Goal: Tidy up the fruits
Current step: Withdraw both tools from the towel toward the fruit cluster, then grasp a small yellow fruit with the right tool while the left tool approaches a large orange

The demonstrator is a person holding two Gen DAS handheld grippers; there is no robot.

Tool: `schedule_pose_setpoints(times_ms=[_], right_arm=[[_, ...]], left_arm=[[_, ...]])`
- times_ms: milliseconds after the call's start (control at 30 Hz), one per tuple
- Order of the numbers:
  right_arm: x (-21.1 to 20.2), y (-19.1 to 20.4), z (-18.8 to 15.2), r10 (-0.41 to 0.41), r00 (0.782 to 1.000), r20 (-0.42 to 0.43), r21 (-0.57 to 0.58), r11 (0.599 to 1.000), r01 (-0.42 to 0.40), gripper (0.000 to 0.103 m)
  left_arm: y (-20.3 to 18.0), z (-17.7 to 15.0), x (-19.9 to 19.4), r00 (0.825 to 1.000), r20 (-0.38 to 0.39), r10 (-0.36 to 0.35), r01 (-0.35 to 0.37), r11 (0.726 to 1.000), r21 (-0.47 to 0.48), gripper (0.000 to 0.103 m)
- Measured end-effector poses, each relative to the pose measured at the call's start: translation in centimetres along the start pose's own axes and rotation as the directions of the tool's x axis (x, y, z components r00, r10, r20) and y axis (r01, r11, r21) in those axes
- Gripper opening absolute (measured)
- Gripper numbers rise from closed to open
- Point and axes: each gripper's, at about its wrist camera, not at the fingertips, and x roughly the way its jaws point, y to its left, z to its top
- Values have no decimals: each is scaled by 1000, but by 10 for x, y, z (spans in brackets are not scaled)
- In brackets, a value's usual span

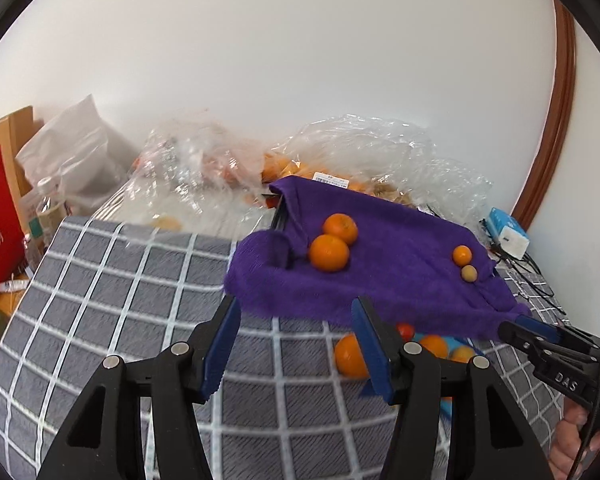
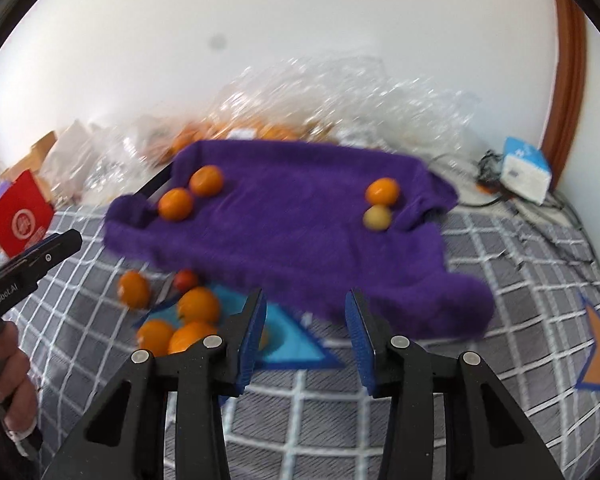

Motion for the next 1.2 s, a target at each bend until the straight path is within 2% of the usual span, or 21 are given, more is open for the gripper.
schedule_pose_setpoints(times_ms=[167,267,367,433,467,533,600,800,933,1133,1200], right_arm=[[12,12,-6,56,997,-48,14,998,-55,42],[25,12,-5,56,995,-83,46,998,-53,40],[37,5,-2,118,985,-129,113,988,-104,39],[45,4,-1,162,975,-153,150,979,-139,39],[47,4,-1,164,974,-156,155,978,-140,37],[51,5,-1,160,972,-170,157,979,-133,28],[51,4,-1,168,972,-167,162,977,-141,28],[27,-20,-4,95,990,-108,146,986,-79,28],[14,-30,-13,-11,996,-92,49,999,16,28],[23,-38,-35,-7,991,-136,8,1000,8,28],[20,-39,-40,-21,995,-101,5,1000,22,28]], left_arm=[[11,-14,0,999,-18,30,-30,999,-11,58],[8,-15,-1,998,17,59,-59,998,0,58],[7,-17,0,994,23,104,-104,995,2,58],[12,-16,2,995,12,94,-94,995,-21,58],[14,-16,2,995,9,98,-98,995,-32,58],[18,-16,3,995,5,100,-100,994,-53,58],[19,-16,4,995,4,102,-102,993,-57,58],[13,-18,4,994,-1,108,-108,994,-28,58],[10,-20,8,995,-28,93,-94,995,-19,58],[5,-23,15,994,-77,80,-80,997,2,58],[7,-24,17,992,-96,77,-78,997,-6,58]])
